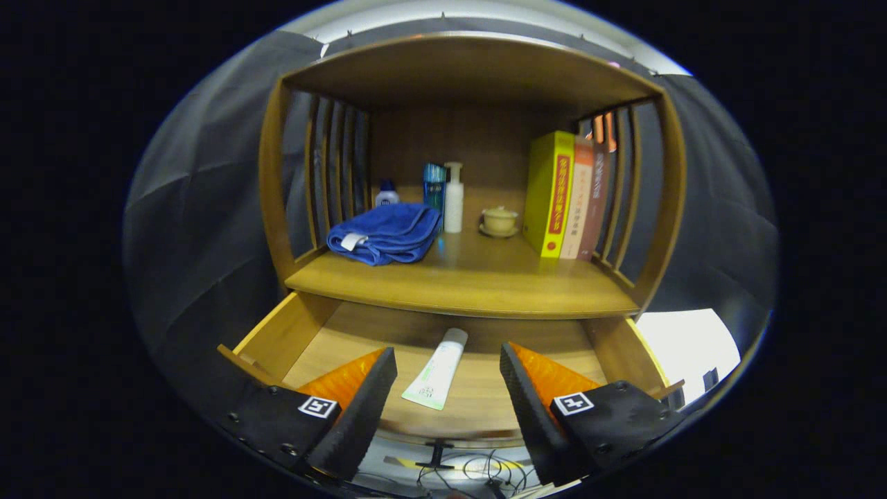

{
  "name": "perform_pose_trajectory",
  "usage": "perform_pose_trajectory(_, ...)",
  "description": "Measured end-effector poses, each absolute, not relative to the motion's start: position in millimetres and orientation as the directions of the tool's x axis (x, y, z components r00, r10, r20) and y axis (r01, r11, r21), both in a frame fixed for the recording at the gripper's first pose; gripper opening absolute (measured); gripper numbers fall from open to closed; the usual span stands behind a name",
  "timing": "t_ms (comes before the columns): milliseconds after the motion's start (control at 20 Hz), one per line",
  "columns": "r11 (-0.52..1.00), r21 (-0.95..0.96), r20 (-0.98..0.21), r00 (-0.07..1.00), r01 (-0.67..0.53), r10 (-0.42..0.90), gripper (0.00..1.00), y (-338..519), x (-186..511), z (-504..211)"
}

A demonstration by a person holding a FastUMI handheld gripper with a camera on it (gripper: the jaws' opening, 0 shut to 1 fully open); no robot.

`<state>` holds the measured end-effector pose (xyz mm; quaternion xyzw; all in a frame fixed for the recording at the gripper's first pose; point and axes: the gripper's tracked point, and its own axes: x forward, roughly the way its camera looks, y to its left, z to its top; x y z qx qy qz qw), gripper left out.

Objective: Pull open the drawer, take out the items inside it, and place them on the countertop above the cabinet.

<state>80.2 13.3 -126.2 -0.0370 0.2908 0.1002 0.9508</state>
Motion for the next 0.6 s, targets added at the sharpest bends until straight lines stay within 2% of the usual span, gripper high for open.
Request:
perform_pose_trajectory(250,0.985,0.068,-0.836,0.529,-0.158,0.142,0.99,28,109,-198)
perform_pose_trajectory(400,0.994,0.031,-0.896,0.437,-0.108,0.075,0.98,29,120,-230)
perform_pose_trajectory(600,0.996,0.048,-0.922,0.381,-0.074,0.073,0.97,36,129,-250)
